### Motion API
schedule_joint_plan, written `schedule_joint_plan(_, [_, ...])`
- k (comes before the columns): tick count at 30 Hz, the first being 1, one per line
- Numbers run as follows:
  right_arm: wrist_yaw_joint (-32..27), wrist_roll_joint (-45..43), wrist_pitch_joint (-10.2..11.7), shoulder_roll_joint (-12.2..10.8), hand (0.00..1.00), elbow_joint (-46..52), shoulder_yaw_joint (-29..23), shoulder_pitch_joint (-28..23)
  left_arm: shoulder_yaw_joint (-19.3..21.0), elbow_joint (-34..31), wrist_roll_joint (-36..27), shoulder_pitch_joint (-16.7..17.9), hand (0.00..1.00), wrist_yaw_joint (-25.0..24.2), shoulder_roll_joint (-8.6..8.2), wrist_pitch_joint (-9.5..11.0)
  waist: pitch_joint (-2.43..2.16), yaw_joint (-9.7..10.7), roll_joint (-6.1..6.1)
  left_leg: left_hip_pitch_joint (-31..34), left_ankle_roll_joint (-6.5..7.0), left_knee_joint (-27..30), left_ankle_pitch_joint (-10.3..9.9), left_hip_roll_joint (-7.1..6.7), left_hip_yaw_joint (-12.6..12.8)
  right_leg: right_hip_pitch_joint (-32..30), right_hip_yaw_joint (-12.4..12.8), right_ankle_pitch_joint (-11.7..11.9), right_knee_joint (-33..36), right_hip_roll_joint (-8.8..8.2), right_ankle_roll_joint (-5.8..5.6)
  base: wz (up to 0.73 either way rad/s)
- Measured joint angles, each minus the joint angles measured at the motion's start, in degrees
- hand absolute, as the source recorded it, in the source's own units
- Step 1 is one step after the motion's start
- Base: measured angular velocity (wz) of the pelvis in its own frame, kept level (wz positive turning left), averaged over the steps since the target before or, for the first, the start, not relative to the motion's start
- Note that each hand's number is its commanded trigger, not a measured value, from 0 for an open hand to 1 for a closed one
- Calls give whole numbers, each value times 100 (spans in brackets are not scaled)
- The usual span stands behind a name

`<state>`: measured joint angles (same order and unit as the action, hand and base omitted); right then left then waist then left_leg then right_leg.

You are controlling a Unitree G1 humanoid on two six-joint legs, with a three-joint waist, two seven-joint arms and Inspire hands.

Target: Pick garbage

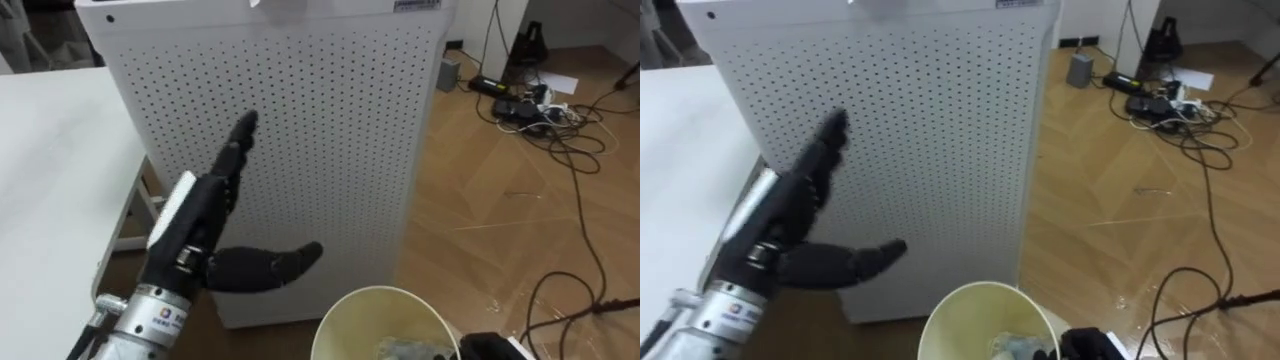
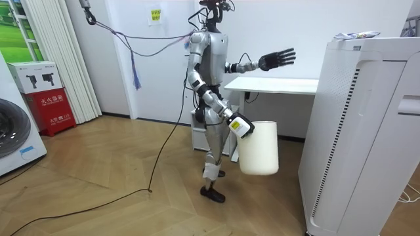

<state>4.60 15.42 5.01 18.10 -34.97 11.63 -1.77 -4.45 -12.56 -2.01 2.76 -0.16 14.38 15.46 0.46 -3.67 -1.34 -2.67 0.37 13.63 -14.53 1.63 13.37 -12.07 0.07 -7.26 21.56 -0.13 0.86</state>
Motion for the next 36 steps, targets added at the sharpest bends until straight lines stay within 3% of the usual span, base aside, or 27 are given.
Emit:
schedule_joint_plan(1, [16, 7, 6, 1, 100, 0, -1, 0, 6, -11, 86, -4, 0, 166, -3, 112, -4, 33, -4, -51, 8, -18, -16, -13, 3, 12, -235, 6, 1, -72, 11, -48])
schedule_joint_plan(2, [24, 10, 18, 5, 100, 0, -8, 0, 5, -14, 171, -12, 0, 229, -11, 143, -2, 52, -1, -76, 17, -35, -21, -23, 6, 11, -287, 6, -1, -90, 12, -23])
schedule_joint_plan(7, [66, 3, 47, -34, 100, -2, -17, 0, 8, -110, 880, -59, 0, 734, -43, 222, 17, 81, 96, -114, 25, -99, -28, -21, 12, -13, -351, 28, -3, -78, 31, -9])
schedule_joint_plan(10, [138, 6, 49, -77, 100, -13, -17, -11, 32, -322, 983, -62, 0, 1011, -63, 255, 27, 112, 152, -107, 5, -81, -38, 9, -6, -15, -510, 6, 9, -91, 71, 0])
schedule_joint_plan(14, [198, 7, 50, -136, 100, -27, 39, -11, 28, -316, 955, -67, 0, 1383, -64, 323, 34, 84, 216, -95, -2, 158, -41, 57, -6, 70, -514, -28, -56, -65, 116, -10])
schedule_joint_plan(17, [196, 6, 52, -136, 100, -42, 73, -66, 20, -263, 949, -67, 0, 1604, -45, 328, 51, 61, 250, 81, -2, 774, -41, 92, -107, 235, -497, -101, -99, -70, 155, 6])
schedule_joint_plan(18, [188, -10, 53, -134, 100, -42, 69, -69, 28, -198, 953, -77, 0, 1649, -28, 337, 83, 73, 256, 466, -10, 1519, -30, 142, -185, 300, -421, -115, -104, -127, 161, 20])
schedule_joint_plan(19, [148, -18, 53, -123, 100, -47, 49, -95, 13, -130, 949, -72, 0, 1656, -38, 341, 104, 37, 290, 904, -22, 1972, -118, 58, -506, 327, -347, -185, -84, -150, 203, 23])
schedule_joint_plan(20, [112, -18, 54, -110, 100, -66, 37, -99, -3, -106, 950, -72, 0, 1666, -42, 350, 94, 10, 274, 1105, 8, 1901, -170, -30, -636, 330, -293, -197, -92, -154, 204, 22])
schedule_joint_plan(21, [94, -12, 73, -107, 100, -186, -29, -89, -25, -58, 953, -68, 0, 1706, -54, 400, 92, -22, 270, 1503, -49, 1589, -112, -123, -754, 335, -190, -250, -86, -157, 147, 8])
schedule_joint_plan(22, [100, 27, 141, -95, 100, -409, -70, -97, -24, -12, 966, -66, 0, 1747, -72, 465, 97, -105, 277, 1786, -165, 1041, 144, -172, -824, 353, -168, -308, -67, -153, 82, -8])
schedule_joint_plan(23, [103, 31, 152, -101, 100, -587, -83, -100, 11, -11, 1038, -66, 0, 1851, -73, 544, 59, -208, 181, 1980, -99, 642, 599, -156, -943, 324, -174, -416, 79, -136, 51, -22])
schedule_joint_plan(24, [111, 26, 152, -112, 100, -627, -83, -128, 37, -7, 1067, -57, 0, 1902, -83, 600, 46, -240, 161, 2001, -81, 607, 744, -136, -933, 284, -190, -512, 196, -154, 12, -15])
schedule_joint_plan(25, [121, 22, 153, -123, 100, -635, -84, -237, 48, -6, 1121, -29, 0, 2007, -90, 677, 8, -248, 159, 1946, 72, 604, 901, -133, -807, 293, -363, -668, 371, -210, -80, 0])
schedule_joint_plan(26, [123, 13, 153, -120, 100, -635, -83, -291, 46, -7, 1156, -25, 0, 2041, -88, 693, 0, -265, 174, 1930, 115, 605, 935, -119, -695, 343, -516, -754, 462, -308, -113, 17])
schedule_joint_plan(27, [118, 8, 155, -112, 100, -638, -84, -355, 41, -5, 1180, -17, 0, 2109, -87, 725, 9, -267, 220, 1893, 156, 641, 961, -97, -464, 398, -882, -882, 664, -535, -216, 24])
schedule_joint_plan(28, [100, 8, 162, -93, 100, -650, -97, -389, 32, -4, 1181, -7, 0, 2135, -99, 726, 13, -268, 223, 1890, 270, 814, 921, -61, -265, 439, -1169, -1011, 848, -715, -168, 21])
schedule_joint_plan(29, [85, 7, 168, -93, 100, -677, -102, -392, 31, -5, 1182, 2, 0, 2133, -95, 735, 20, -266, 211, 1889, 327, 943, 883, -31, -201, 420, -1205, -1071, 884, -788, -167, 3])
schedule_joint_plan(32, [52, -15, 169, -105, 100, -735, -91, -402, 91, -6, 1297, 3, 0, 2156, -63, 871, -4, -360, 177, 1876, 388, 1237, 643, -76, -199, 523, -1044, -1277, 908, -801, -262, -10])
schedule_joint_plan(35, [46, -13, 169, -120, 100, -733, -28, -391, 93, -10, 1407, -6, 0, 2199, -25, 1004, 17, -306, 284, 1628, 509, 1213, 397, -318, -101, 706, -1098, -1469, 1167, -1101, -400, 3])
schedule_joint_plan(36, [38, -10, 169, -108, 100, -728, -2, -359, 92, -3, 1426, -18, 0, 2205, 3, 1010, 36, -296, 304, 1547, 550, 1284, 290, -400, -78, 569, -1157, -1460, 1744, -1260, -433, 0])
